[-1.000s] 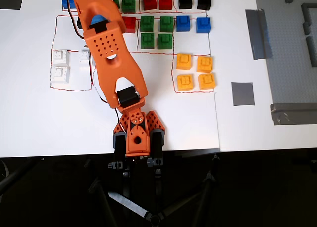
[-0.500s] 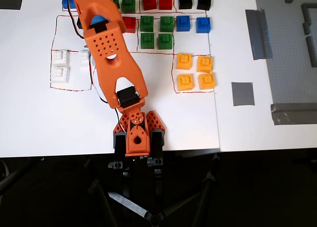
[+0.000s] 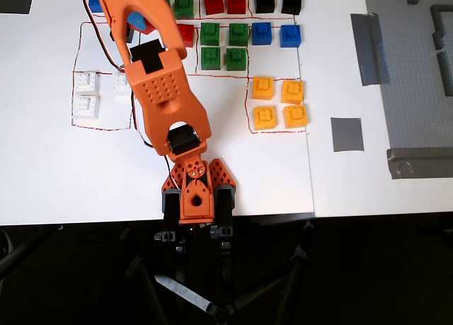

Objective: Grab the block and put it in the grey marker

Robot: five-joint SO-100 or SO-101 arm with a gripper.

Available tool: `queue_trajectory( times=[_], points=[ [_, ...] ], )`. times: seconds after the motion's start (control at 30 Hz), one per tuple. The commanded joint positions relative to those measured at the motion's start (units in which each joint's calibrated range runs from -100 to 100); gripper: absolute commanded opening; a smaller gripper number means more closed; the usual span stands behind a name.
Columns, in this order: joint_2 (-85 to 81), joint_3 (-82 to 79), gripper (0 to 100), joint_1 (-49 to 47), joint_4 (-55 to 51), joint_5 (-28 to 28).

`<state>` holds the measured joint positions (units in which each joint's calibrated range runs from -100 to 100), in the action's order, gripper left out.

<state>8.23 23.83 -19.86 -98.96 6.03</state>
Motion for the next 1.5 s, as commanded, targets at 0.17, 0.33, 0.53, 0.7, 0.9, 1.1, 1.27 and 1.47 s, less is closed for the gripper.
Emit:
queue_trajectory(
  times=[0.17,0.33,0.53,0.7,0.9,1.1,1.27,1.47],
  points=[
    [-19.80,-12.71,0,11.37,-0.63,-4.05],
    [-21.61,-19.97,0,24.52,-0.63,-7.77],
    [-17.21,-17.98,0,40.16,-0.63,-12.36],
    [-12.63,-14.16,0,50.64,-0.55,-15.78],
    [-4.60,-7.72,0,62.62,0.10,-20.22],
    [2.65,-0.64,0,73.02,2.39,-25.05],
    [5.85,2.27,0,77.10,3.94,-27.40],
    [11.63,12.62,0,80.76,4.43,-29.55]
  ],
)
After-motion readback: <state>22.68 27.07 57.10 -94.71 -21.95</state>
